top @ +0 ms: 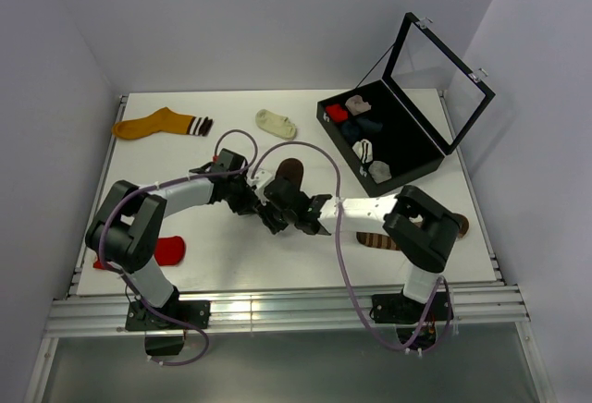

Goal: Roll the socks
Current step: Roll the sock at the center of the board.

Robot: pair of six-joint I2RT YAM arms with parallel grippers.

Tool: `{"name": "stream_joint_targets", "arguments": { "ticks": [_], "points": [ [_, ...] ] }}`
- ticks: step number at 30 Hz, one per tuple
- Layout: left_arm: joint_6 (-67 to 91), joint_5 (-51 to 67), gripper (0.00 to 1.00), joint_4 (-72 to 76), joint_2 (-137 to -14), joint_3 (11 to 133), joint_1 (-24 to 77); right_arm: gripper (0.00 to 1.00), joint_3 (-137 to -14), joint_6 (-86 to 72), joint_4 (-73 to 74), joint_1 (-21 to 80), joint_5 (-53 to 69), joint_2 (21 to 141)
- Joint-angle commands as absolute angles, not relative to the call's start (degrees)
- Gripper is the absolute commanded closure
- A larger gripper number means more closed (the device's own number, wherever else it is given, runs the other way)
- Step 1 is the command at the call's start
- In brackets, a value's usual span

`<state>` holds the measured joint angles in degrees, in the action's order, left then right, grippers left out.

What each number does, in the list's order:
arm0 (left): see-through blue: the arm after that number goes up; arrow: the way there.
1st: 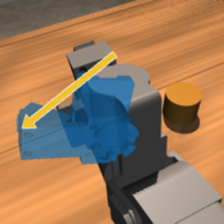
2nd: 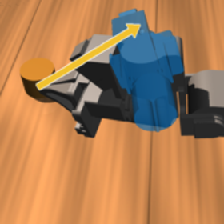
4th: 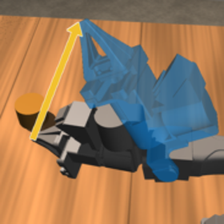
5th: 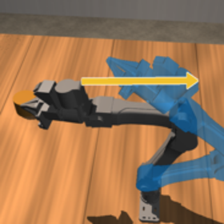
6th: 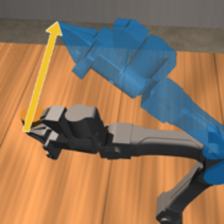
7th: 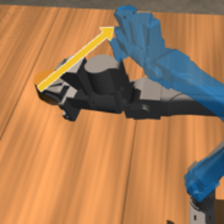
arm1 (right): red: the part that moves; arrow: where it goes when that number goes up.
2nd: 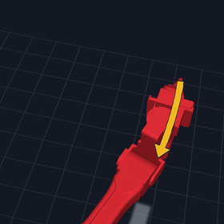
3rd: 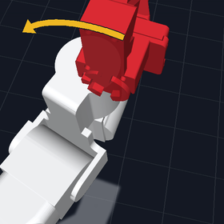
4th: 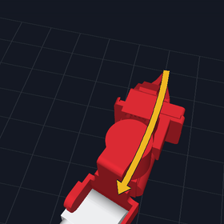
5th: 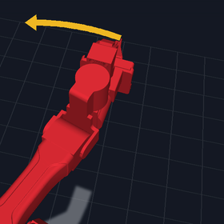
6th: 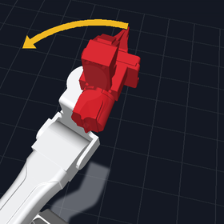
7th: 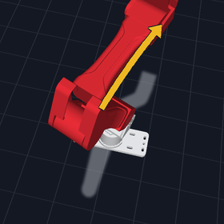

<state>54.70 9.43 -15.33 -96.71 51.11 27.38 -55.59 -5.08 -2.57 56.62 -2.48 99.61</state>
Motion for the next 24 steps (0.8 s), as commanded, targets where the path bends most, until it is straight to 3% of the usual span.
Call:
{"name": "stream_joint_targets", "arguments": {
  "ticks": [1, 8, 11, 12, 16, 24],
  "points": [
    [52.2, 6.1, 0.70, -19.6, -99.3, 50.7, 27.8, 0.53, -57.1, -3.1, -4.7, 57.0, -5.2, 102.5],
    [51.9, 6.2, 0.68, -20.7, -99.7, 52.1, 27.8, 0.57, -55.5, -2.6, -5.8, 57.0, -5.5, 104.5],
    [52.2, 6.6, 0.62, -21.0, -99.1, 52.7, 27.8, 0.67, -55.3, -3.1, -5.7, 57.0, -4.4, 105.4],
    [52.2, 6.4, 0.60, -21.2, -98.9, 53.0, 27.8, 0.77, -55.2, -3.5, -5.8, 57.0, -3.7, 105.6],
    [52.8, 4.6, 0.51, -22.2, -96.2, 53.1, 27.0, 0.97, -55.3, -6.1, -5.0, 55.8, 2.0, 105.6],
    [54.8, 4.1, 0.25, -20.7, -85.3, 48.0, 21.0, 1.00, -59.1, -16.1, -2.9, 48.3, 24.4, 106.7]
  ]
}}
